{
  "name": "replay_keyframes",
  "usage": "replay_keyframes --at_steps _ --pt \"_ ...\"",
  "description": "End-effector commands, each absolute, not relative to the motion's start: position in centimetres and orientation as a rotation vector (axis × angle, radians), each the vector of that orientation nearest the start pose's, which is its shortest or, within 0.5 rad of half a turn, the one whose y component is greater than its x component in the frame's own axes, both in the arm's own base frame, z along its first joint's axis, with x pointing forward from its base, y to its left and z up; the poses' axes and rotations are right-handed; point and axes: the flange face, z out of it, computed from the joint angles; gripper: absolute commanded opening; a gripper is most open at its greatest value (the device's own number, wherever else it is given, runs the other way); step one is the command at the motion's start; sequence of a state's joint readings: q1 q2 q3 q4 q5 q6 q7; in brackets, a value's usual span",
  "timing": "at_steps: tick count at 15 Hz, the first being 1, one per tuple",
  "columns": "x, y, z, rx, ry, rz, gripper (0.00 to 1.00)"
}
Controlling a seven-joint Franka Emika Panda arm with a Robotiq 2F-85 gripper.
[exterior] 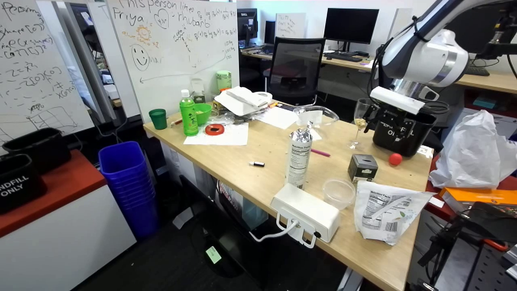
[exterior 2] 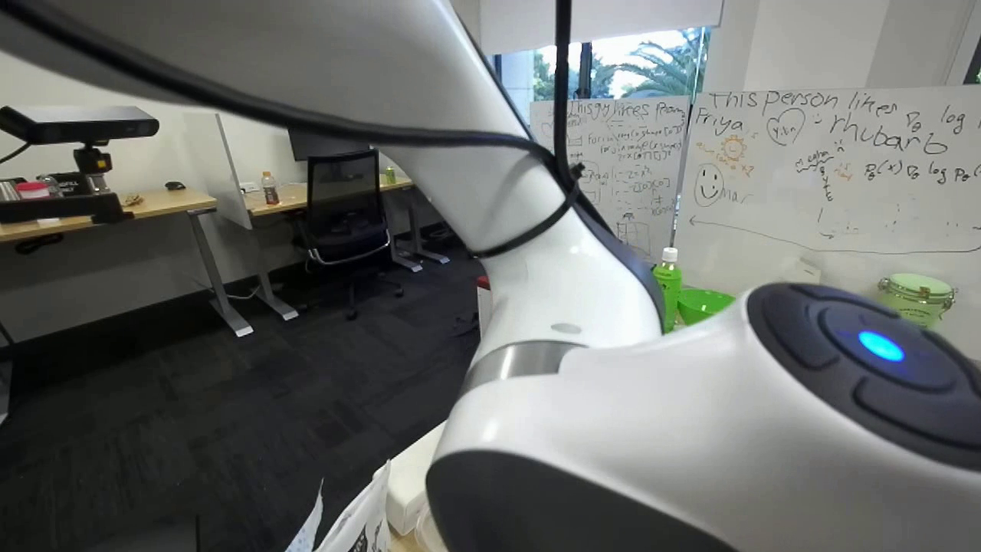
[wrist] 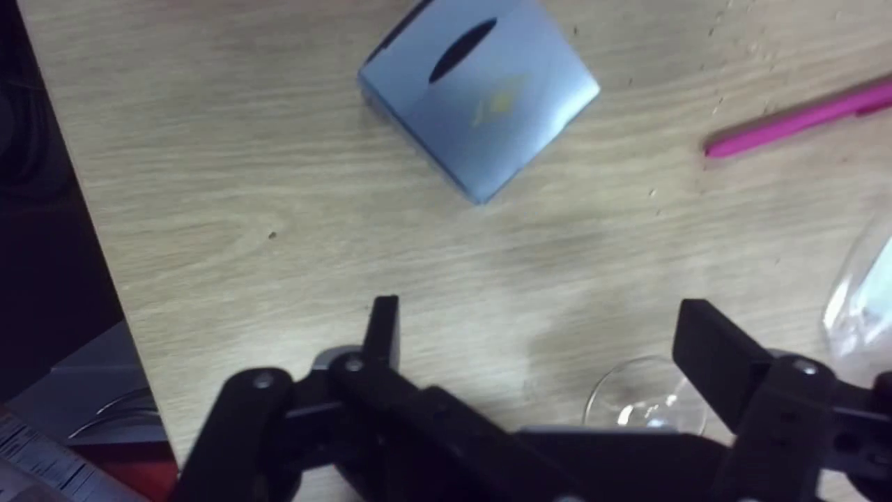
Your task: Move the red ball to the left side of the table
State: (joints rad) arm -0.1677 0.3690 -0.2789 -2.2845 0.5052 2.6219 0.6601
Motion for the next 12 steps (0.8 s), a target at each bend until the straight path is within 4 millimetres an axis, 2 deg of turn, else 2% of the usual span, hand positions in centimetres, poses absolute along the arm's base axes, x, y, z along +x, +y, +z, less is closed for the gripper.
replay_keyframes --at_steps 1,4,5,7,12 --pt "46.6 -26.3 17.3 -2.056 2.323 -0.029 1.00" --pt "45.8 -27.6 16.0 -1.982 2.510 0.024 1.00" --pt "45.3 -27.4 16.2 -2.015 2.433 0.016 1.00" --pt "45.5 -27.5 15.9 -1.988 2.485 0.010 1.00" --pt "45.7 -27.5 15.9 -1.969 2.492 0.000 1.00"
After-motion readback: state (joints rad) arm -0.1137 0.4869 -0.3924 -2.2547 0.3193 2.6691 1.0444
